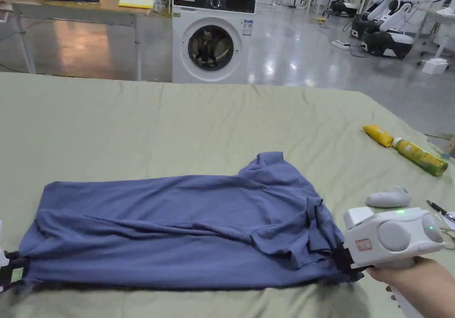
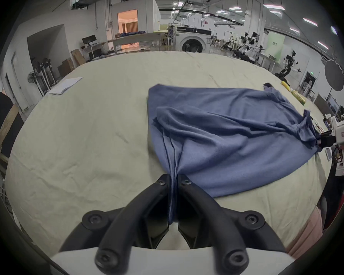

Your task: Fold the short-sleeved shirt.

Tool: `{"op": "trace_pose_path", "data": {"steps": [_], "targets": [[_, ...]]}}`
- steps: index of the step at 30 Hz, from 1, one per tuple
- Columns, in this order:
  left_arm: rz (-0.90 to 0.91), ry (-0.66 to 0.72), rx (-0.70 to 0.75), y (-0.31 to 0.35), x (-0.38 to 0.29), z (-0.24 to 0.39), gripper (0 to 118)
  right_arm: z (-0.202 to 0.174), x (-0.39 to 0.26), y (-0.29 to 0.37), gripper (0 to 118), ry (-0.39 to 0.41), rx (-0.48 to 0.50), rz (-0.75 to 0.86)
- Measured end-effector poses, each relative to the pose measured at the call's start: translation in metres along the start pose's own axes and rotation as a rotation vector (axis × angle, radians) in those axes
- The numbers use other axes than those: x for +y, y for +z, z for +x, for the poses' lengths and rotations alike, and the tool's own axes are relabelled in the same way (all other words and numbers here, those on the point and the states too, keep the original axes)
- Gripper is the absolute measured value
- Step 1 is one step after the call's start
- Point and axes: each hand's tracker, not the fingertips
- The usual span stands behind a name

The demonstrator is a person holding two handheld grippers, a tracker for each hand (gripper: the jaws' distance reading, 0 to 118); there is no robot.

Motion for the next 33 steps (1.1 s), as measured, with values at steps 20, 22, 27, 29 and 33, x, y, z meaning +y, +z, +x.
{"op": "trace_pose_path", "data": {"steps": [20, 22, 27, 29, 33], "targets": [[-0.176, 0.01, -0.169, 0.077, -0.112, -0.043, 73, 0.022, -0.146, 0.069, 52, -0.321, 0.204, -0.054], [-0.092, -0.052, -0.115, 0.09, -0.107, -0.039, 78, 0.018, -0.145, 0.083, 97, -0.278, 0.167, 0.021], [0.236, 0.048, -0.262, 0.137, -0.075, -0.027, 78, -0.009, -0.118, 0.147, 111, -0.228, 0.193, 0.308], [0.397, 0.113, -0.289, 0.153, -0.066, -0.019, 78, -0.03, -0.109, 0.17, 111, -0.229, 0.2, 0.448], [0.752, 0.142, -0.236, 0.182, -0.067, 0.014, 51, -0.078, -0.104, 0.205, 52, -0.253, 0.255, 0.867]]}}
